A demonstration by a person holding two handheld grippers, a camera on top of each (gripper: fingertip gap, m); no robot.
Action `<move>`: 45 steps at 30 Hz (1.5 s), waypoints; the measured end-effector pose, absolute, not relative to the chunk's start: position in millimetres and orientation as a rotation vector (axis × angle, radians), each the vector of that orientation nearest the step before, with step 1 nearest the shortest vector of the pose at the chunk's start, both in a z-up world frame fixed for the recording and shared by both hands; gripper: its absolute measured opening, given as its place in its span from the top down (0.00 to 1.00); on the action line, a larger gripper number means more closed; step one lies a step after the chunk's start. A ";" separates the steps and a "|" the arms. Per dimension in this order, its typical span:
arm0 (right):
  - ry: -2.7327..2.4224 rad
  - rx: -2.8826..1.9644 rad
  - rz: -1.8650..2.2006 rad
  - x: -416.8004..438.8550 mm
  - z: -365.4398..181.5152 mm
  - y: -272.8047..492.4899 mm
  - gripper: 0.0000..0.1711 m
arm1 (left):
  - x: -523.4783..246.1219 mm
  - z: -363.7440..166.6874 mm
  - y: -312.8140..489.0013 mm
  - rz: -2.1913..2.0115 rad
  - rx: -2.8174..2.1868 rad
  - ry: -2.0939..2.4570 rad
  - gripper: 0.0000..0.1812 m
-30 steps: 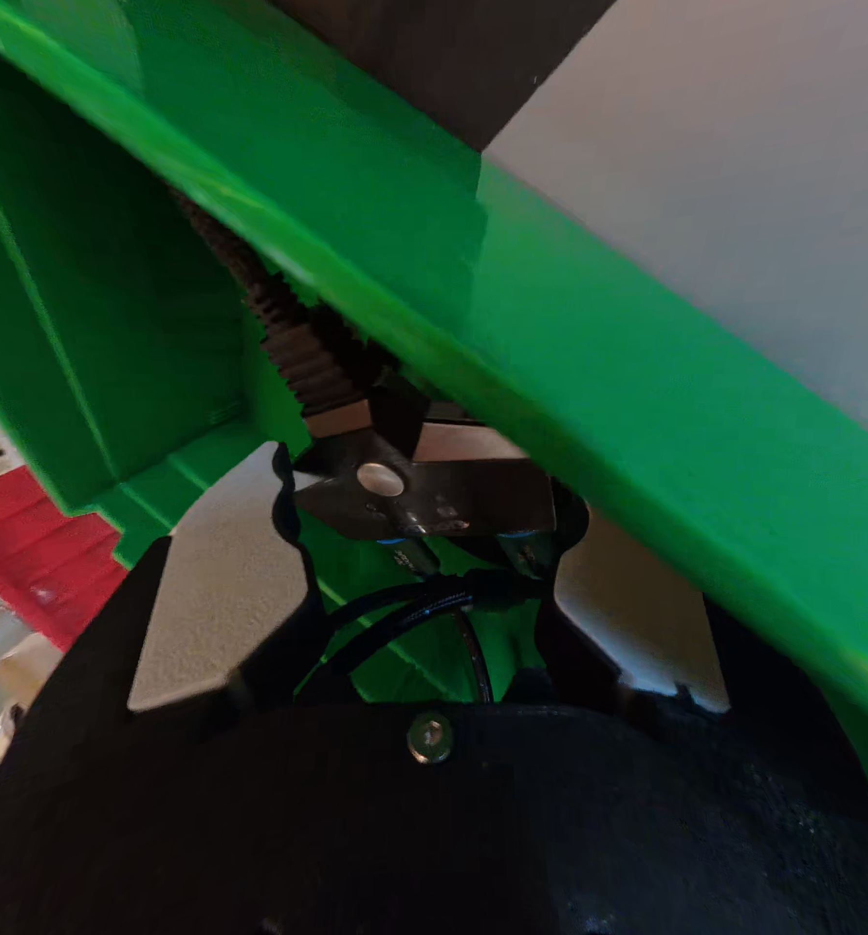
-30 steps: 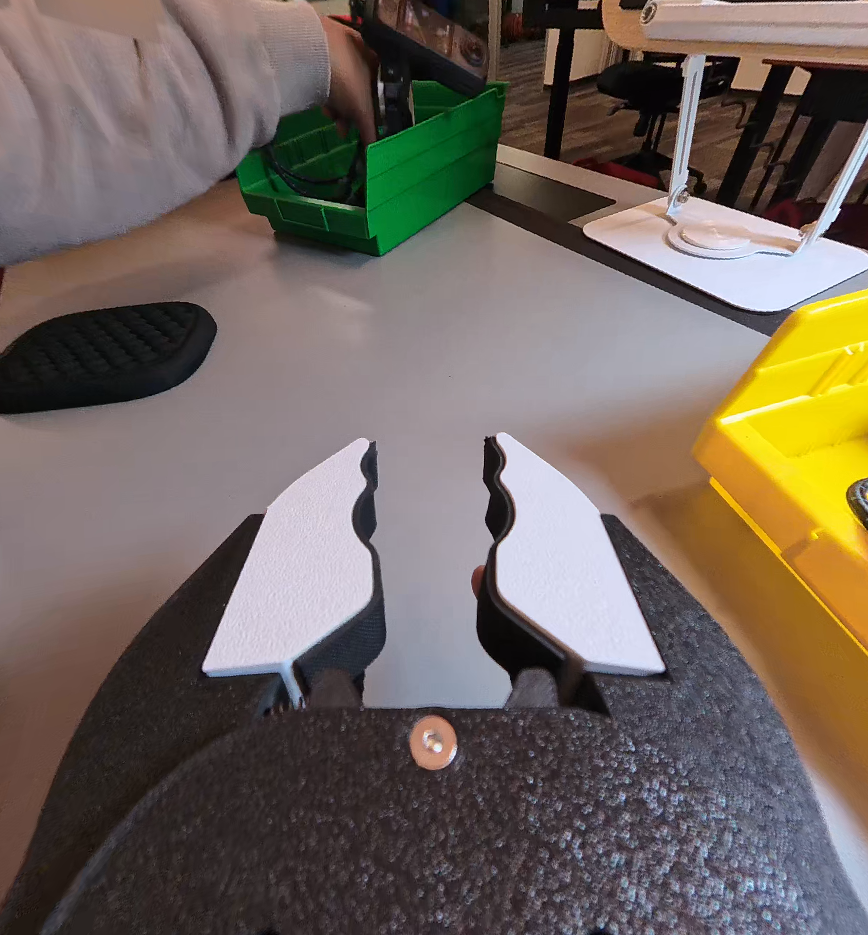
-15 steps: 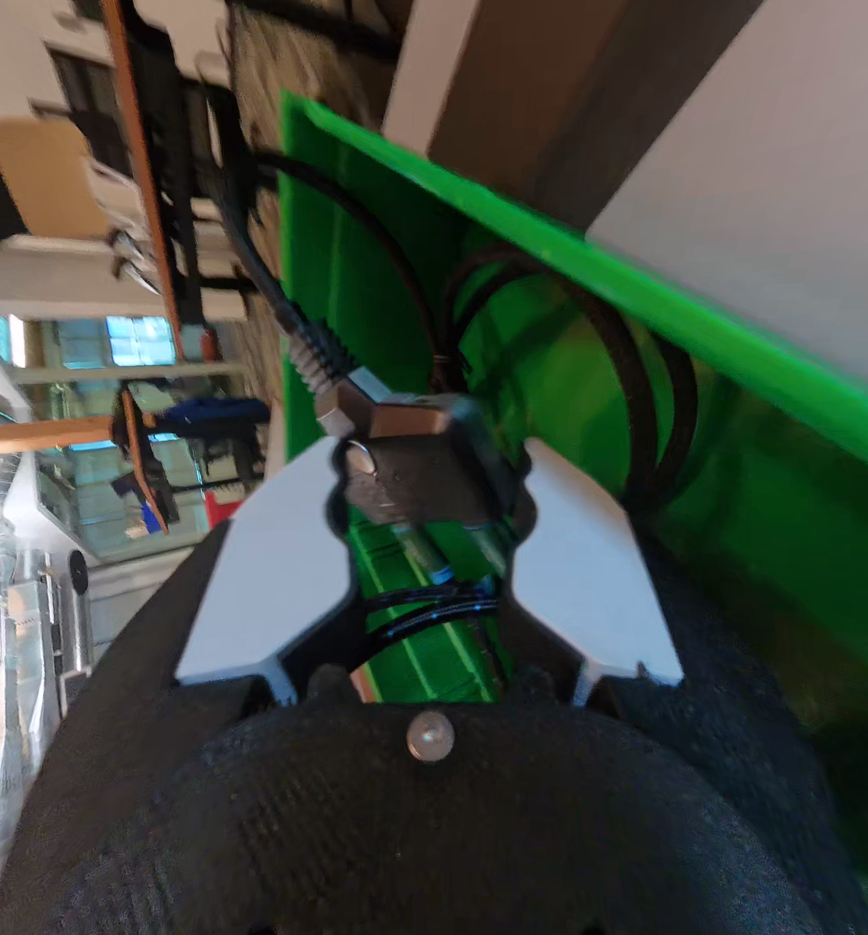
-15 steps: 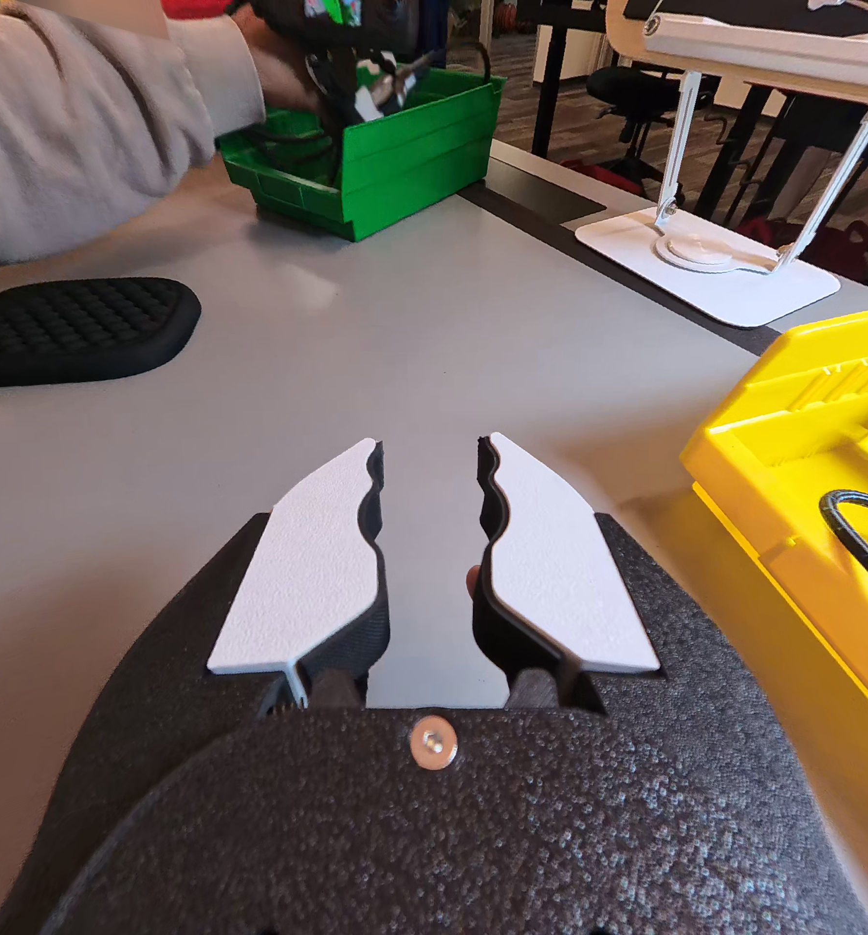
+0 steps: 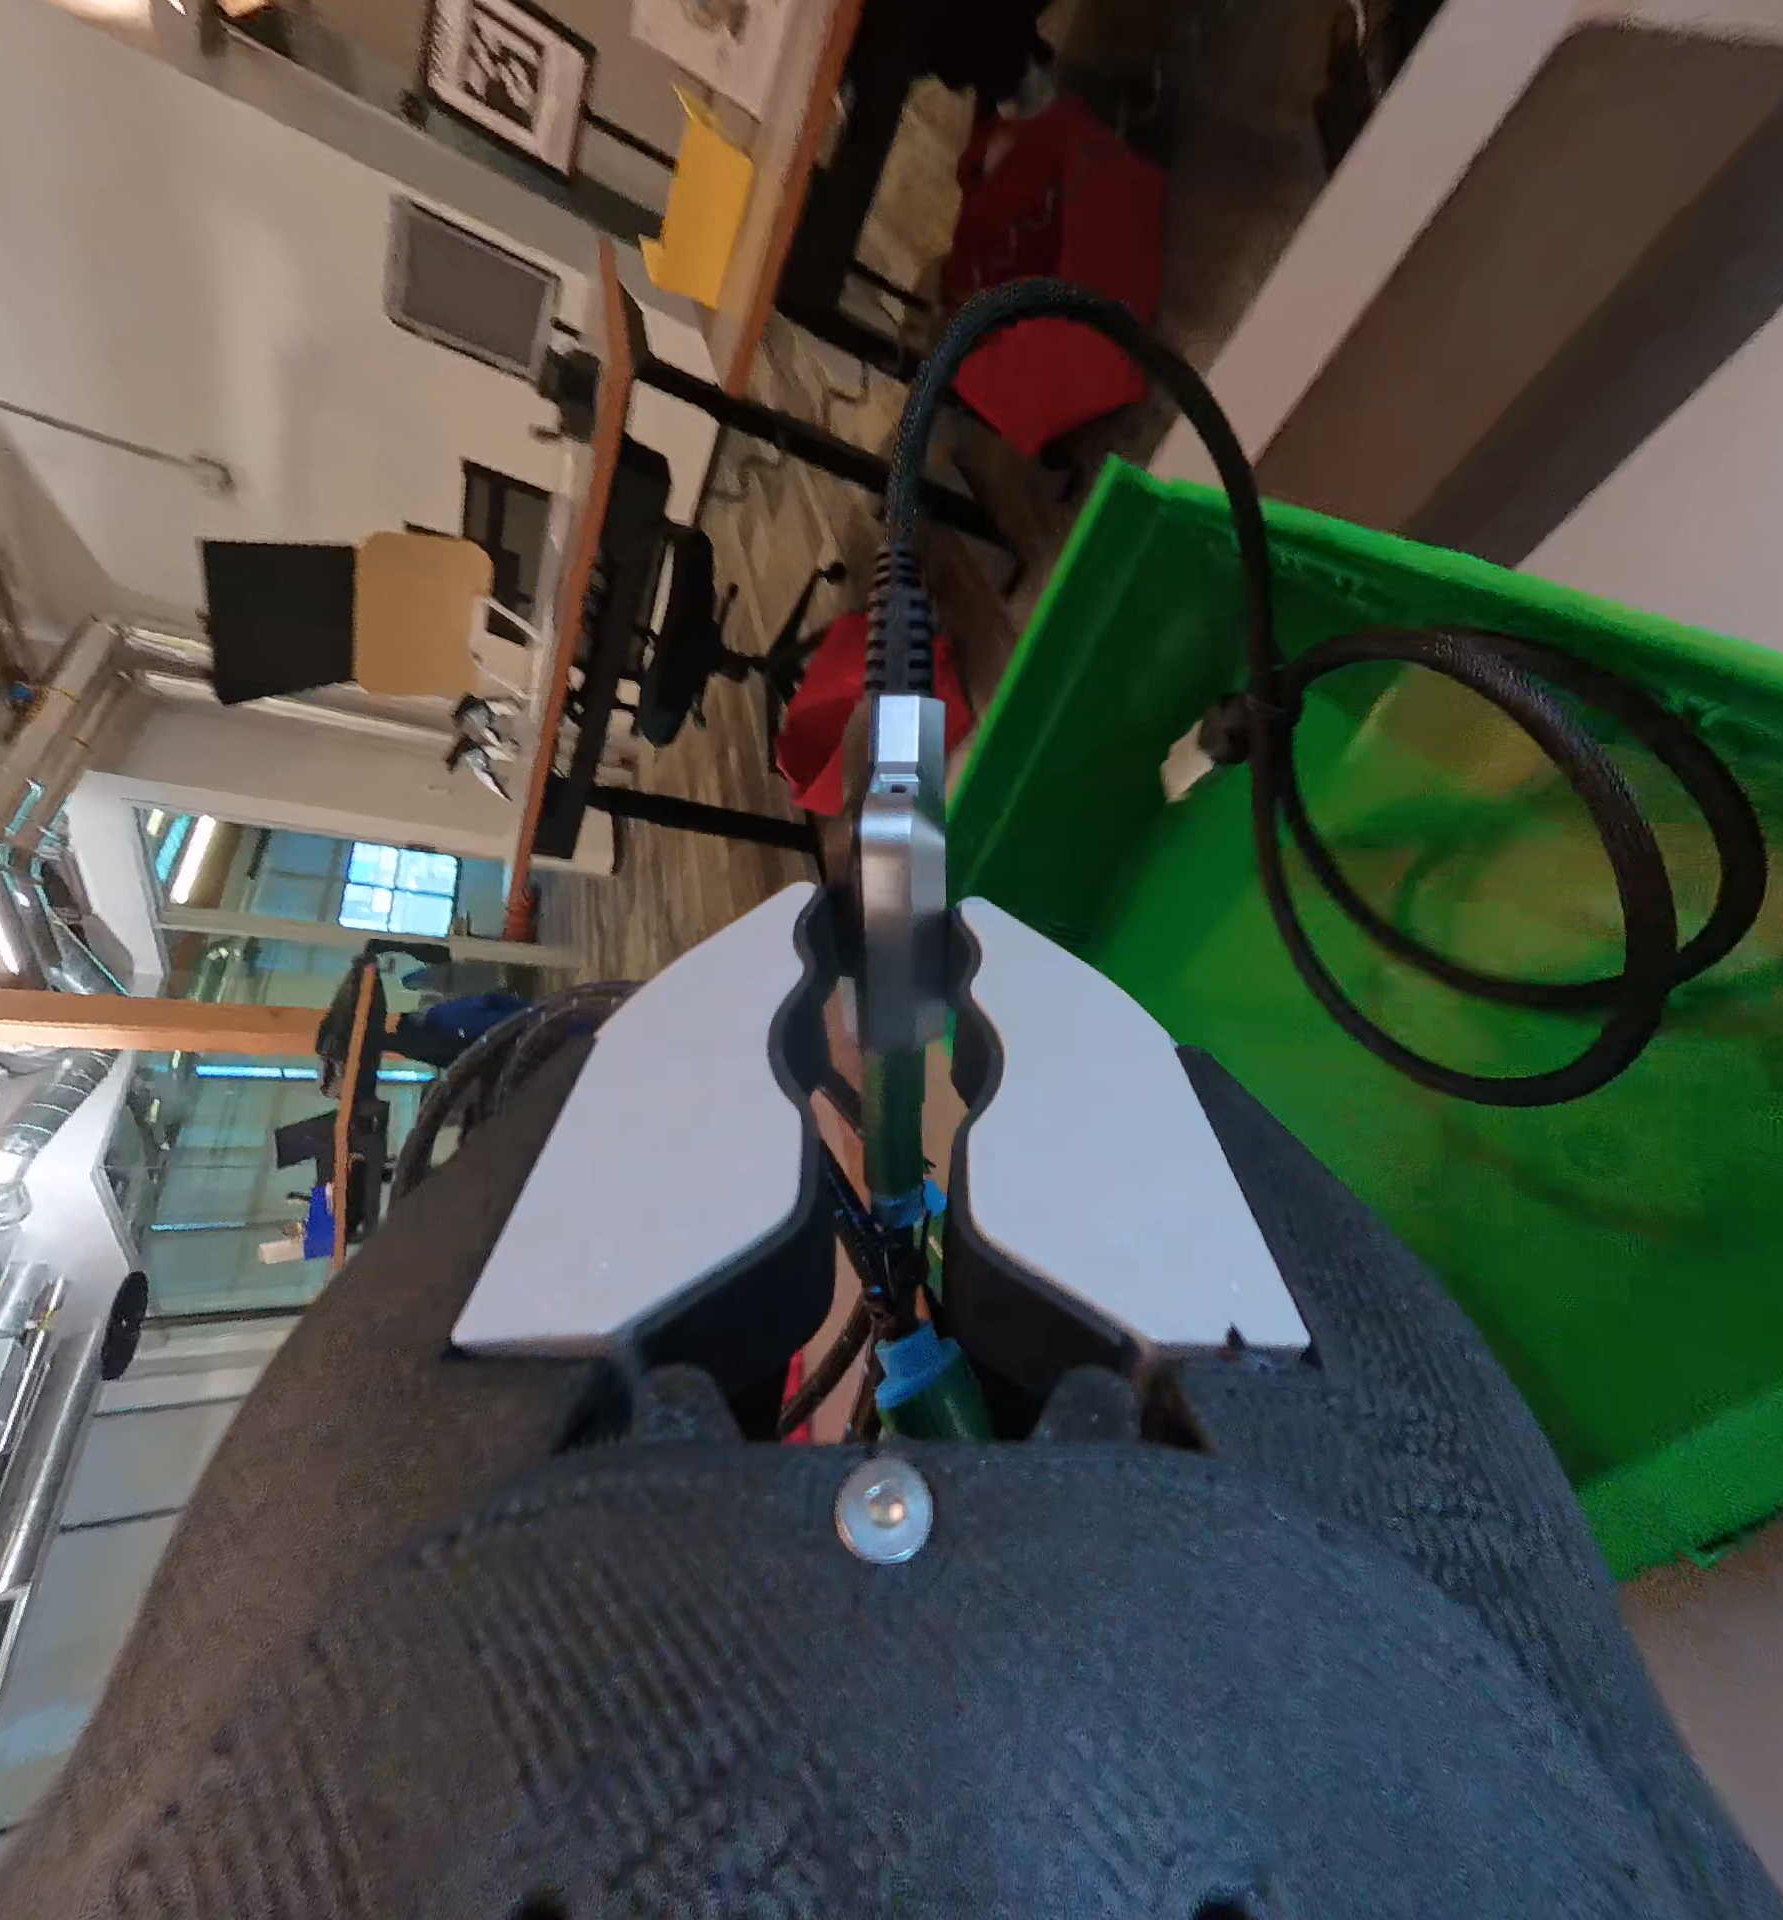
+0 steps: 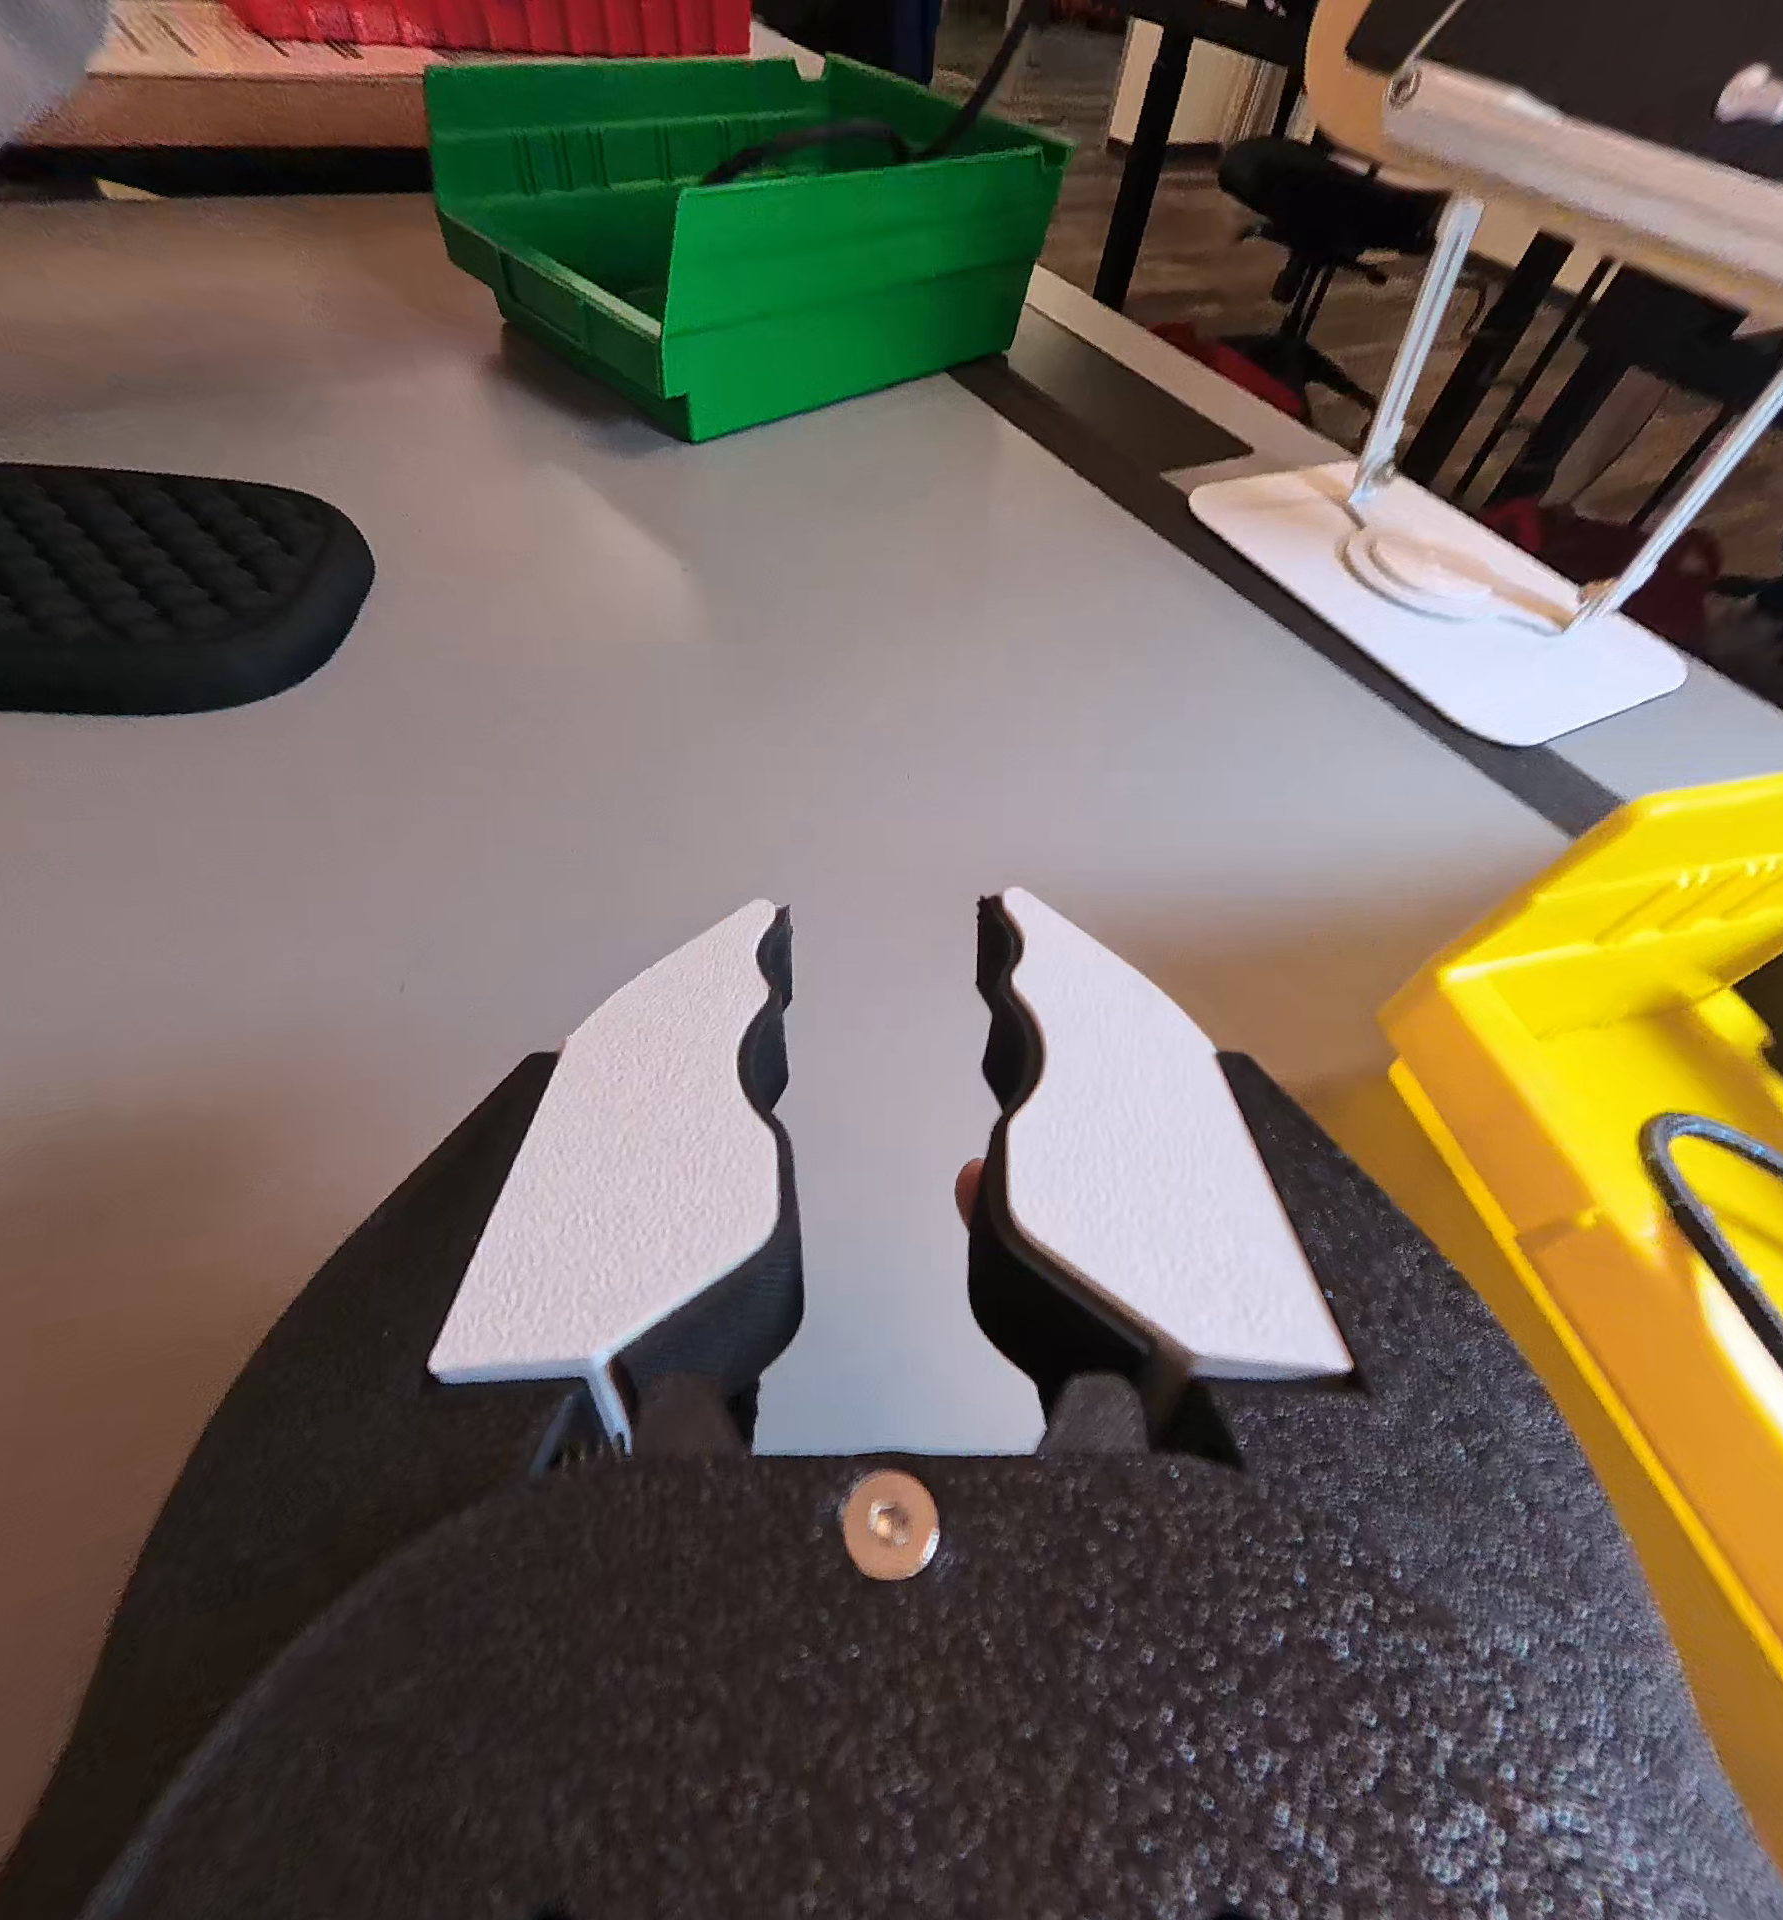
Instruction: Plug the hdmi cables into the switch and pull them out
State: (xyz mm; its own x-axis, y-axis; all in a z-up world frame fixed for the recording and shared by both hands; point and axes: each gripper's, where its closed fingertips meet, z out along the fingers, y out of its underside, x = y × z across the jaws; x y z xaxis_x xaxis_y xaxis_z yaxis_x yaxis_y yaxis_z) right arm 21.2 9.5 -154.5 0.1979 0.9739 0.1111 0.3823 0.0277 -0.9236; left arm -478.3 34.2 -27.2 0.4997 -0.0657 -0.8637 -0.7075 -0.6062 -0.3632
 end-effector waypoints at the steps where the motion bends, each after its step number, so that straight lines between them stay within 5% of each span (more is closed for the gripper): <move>1: -1.345 -1.504 0.778 19.3 -148.9 10.6 0.80 | -472.1 -11.7 29.2 1.102 -1.971 0.635 0.89; 9: -1.326 -1.332 0.891 -8.6 -96.2 5.9 0.79 | -378.4 113.8 -18.4 0.814 -1.568 0.624 0.88; 14: -1.246 -1.138 1.029 -14.2 -46.2 9.9 0.77 | -276.4 134.8 -49.3 0.378 -1.304 0.798 0.88; 19: -1.206 -1.003 0.954 12.4 -17.3 41.4 0.76 | -182.8 93.0 -84.1 -0.181 -1.044 0.979 0.89; 26: -1.391 -0.793 1.078 -26.0 -40.6 -53.0 0.67 | -83.0 10.9 -97.9 -0.677 -0.909 0.997 0.89; 30: -1.435 -0.761 1.082 -35.1 -49.7 -73.5 0.87 | -53.8 -15.9 -96.0 -0.785 -0.934 0.993 0.89; 36: -1.631 -0.920 0.637 -27.7 -66.3 -39.1 0.88 | -76.7 -55.7 -60.2 -0.485 -1.230 1.025 0.88; 45: -1.897 -1.050 -0.020 -30.3 -90.3 -21.0 0.88 | -67.2 -87.5 -38.0 0.117 -1.337 1.199 0.73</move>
